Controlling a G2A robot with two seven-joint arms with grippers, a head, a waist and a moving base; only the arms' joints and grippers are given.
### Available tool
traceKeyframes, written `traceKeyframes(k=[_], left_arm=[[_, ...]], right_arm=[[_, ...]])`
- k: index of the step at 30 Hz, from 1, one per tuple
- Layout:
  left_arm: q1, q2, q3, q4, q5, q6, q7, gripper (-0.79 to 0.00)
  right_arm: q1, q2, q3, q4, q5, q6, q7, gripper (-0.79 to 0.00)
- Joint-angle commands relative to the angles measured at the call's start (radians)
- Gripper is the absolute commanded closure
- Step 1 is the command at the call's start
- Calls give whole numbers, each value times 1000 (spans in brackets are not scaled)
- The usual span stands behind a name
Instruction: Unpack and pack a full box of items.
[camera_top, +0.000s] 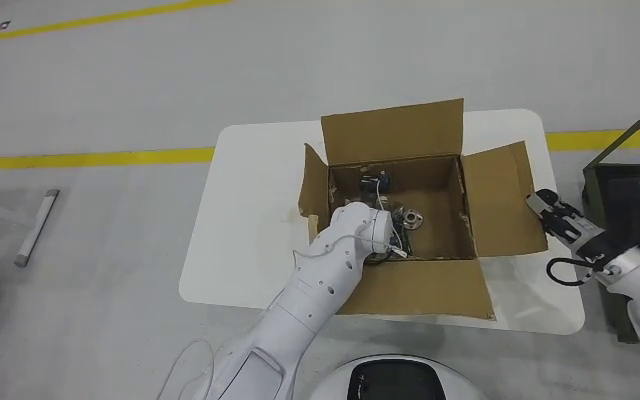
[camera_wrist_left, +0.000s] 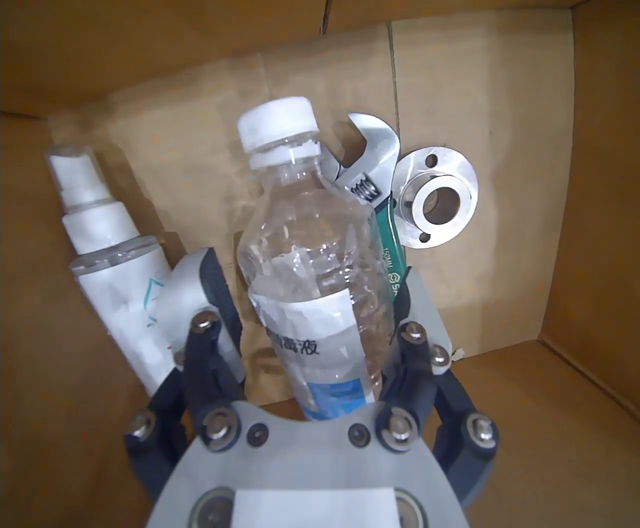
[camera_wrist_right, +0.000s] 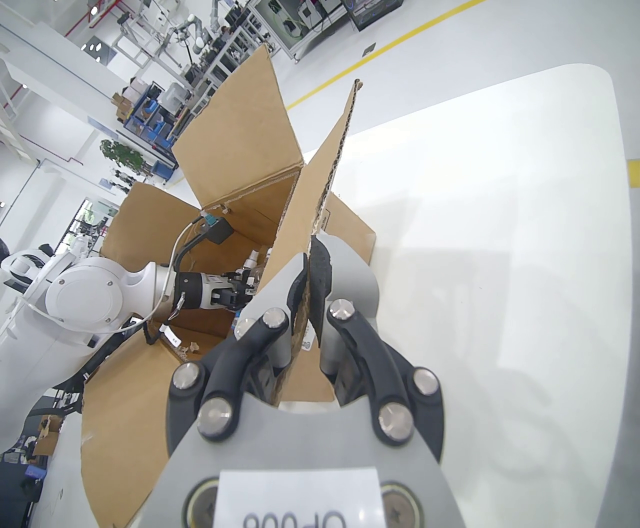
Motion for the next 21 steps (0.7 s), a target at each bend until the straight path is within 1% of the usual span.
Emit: traceKeyframes(k=[1,5,7,9,10,11,13,14,16,17,21], left_arm=[[-3,-5,-2,19,-10,-6,10,-563],[-9,-12,-6,42,-22,-8,22,-597],[-13,-15,-4,49,-13,-6,26,-585],[-15,-17,-7,53,-12,-6,27,-493],[-17,-18,-8,54,-10,-6,26,-403],[-18,-18,-10,52,-10,-5,26,-385],[-18,-20,-12,47,-9,-5,23,-234],[-18,-20,-10,45,1,-6,22,-129],[-15,-19,-10,44,13,-5,19,-25],[-12,-19,-13,46,14,-2,18,0],[-7,-18,-19,48,29,4,16,0]], right_arm=[[0,0,-1,0,2,-1,1,0],[0,-1,-1,1,3,0,4,0],[-1,-1,0,1,3,0,5,0],[-1,-2,2,1,4,-1,6,0],[-1,-2,2,1,4,-2,7,0],[-1,-2,3,2,4,-2,7,0],[-1,-2,3,2,2,-2,8,0],[-1,-2,3,2,2,-2,8,0],[0,-2,4,3,2,-2,9,0],[1,-3,4,3,2,-2,10,0],[2,-3,1,6,3,-3,15,0]])
